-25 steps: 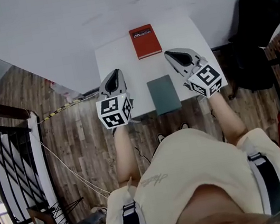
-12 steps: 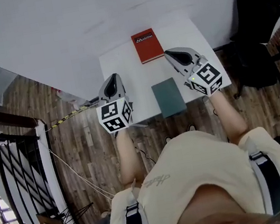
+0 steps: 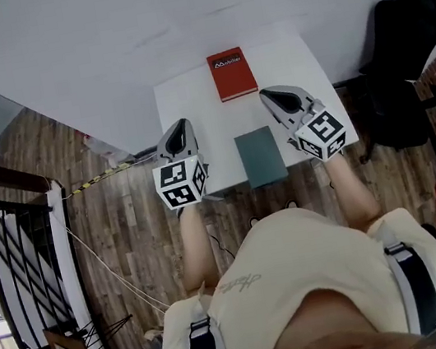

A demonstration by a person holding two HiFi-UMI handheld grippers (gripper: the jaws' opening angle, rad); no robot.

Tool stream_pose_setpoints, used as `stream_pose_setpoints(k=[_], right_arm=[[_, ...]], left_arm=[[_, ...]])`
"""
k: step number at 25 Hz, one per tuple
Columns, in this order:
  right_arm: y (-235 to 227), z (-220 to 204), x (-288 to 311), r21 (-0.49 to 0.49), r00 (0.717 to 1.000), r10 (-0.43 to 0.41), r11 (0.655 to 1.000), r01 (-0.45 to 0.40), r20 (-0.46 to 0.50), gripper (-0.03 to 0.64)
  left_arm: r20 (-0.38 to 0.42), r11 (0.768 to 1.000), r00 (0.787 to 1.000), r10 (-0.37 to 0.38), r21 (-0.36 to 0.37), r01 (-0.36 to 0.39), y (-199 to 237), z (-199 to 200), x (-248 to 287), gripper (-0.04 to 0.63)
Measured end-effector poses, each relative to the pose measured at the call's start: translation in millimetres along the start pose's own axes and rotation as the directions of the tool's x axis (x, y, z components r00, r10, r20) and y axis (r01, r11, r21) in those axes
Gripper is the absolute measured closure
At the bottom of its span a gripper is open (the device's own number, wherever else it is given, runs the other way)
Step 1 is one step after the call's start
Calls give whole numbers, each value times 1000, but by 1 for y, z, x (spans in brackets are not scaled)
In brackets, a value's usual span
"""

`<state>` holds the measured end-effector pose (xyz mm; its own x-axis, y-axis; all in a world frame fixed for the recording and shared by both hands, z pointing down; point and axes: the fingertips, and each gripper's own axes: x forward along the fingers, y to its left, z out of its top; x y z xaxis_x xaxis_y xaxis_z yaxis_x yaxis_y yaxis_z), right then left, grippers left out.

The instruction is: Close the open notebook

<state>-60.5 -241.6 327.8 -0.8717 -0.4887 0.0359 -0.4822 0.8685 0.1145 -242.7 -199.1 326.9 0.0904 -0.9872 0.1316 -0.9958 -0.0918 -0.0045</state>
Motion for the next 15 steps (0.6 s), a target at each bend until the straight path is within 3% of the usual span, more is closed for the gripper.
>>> stream_pose_setpoints(k=[15], right_arm=[[-37, -2, 29, 13, 1000, -16, 1000, 16, -10, 611]], left_arm=[[6, 1000, 1000, -15, -13, 16, 9, 2, 46, 571]])
